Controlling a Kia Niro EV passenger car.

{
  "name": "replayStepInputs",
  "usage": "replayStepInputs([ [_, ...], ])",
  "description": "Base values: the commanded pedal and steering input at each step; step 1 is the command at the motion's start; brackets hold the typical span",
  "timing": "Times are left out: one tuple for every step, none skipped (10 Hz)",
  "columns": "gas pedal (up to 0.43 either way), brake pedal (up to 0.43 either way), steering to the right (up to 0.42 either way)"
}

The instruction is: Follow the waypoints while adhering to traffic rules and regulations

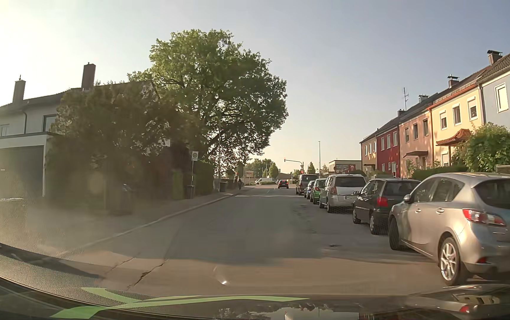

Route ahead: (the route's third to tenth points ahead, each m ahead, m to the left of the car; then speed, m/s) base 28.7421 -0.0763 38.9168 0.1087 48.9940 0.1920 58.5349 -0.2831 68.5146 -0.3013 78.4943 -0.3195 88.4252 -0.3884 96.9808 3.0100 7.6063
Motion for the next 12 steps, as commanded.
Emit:
replayStepInputs([
  [0.047, 0.0, 0.0],
  [0.047, 0.0, 0.0],
  [0.047, 0.0, 0.0],
  [0.047, 0.0, 0.0],
  [0.047, 0.0, 0.0],
  [0.047, 0.0, 0.0],
  [0.047, 0.0, 0.0],
  [0.047, 0.0, 0.0],
  [0.047, 0.0, 0.0],
  [0.047, 0.0, -0.001],
  [0.047, 0.0, -0.001],
  [0.039, 0.0, -0.001],
])
